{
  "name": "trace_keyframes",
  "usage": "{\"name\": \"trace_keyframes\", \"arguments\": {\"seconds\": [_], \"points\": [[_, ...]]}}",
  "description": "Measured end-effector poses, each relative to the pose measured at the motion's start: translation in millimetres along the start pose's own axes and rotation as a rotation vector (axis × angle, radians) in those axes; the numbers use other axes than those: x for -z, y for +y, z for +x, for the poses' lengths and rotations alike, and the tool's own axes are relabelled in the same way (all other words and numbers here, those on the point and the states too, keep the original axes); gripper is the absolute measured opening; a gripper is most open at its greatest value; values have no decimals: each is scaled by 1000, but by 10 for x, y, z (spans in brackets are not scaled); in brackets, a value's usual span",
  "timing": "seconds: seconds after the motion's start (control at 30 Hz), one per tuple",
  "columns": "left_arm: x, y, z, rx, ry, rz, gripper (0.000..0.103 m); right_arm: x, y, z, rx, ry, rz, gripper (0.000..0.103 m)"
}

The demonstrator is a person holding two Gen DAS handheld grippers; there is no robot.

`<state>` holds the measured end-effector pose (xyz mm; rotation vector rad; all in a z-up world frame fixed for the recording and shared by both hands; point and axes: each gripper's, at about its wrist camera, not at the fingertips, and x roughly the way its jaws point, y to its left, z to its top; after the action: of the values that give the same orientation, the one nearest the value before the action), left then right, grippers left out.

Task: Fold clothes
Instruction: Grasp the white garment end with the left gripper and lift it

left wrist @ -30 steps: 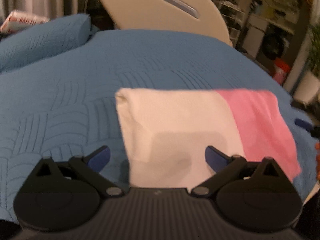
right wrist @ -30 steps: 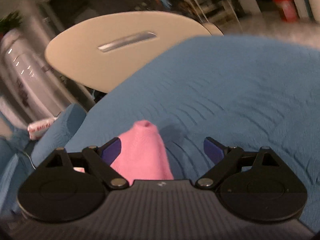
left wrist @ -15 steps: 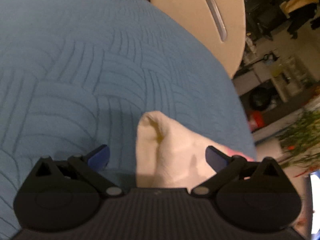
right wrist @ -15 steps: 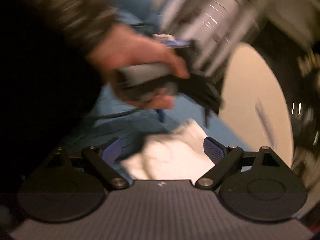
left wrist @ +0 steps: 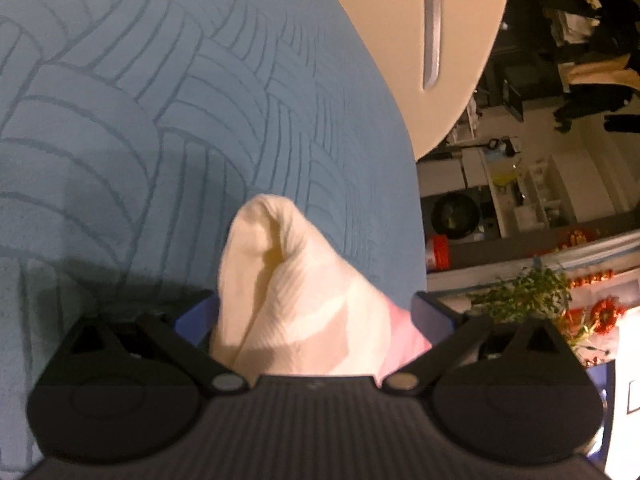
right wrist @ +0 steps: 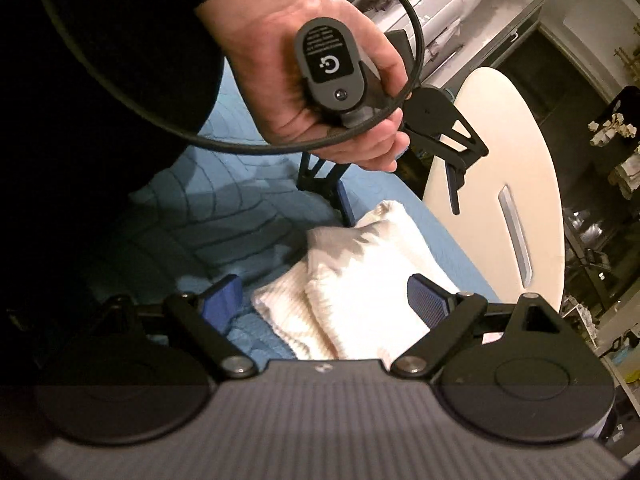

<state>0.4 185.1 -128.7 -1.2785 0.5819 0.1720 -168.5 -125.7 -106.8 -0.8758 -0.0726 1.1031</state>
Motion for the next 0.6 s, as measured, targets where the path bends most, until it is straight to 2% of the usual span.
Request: {"name": "trace_keyframes", "arguments": {"seconds": [0.03,0.07,0.17,0.27,0.43,0.53,0.6], "points": [[-17,13,-9,3,-3,-9,88,-2,10,18,7,-3,-12,92],[-33,37,-18,6,-2,-24,73,-9,23,29,13,-7,-24,92],[-52,134,-10,-20,9,-78,51,-52,67,27,27,-17,-53,92],[-76,181,-23,-24,5,-105,49,-54,52,18,27,-15,-44,92],[-68,135,20,-48,-1,-68,49,-69,-38,-2,31,-24,-12,92],[-95,90,26,-59,-8,-65,50,-179,-380,-90,50,-100,155,92],[-131,71,-9,-67,-23,-74,52,-295,-608,50,83,-75,250,92]]}}
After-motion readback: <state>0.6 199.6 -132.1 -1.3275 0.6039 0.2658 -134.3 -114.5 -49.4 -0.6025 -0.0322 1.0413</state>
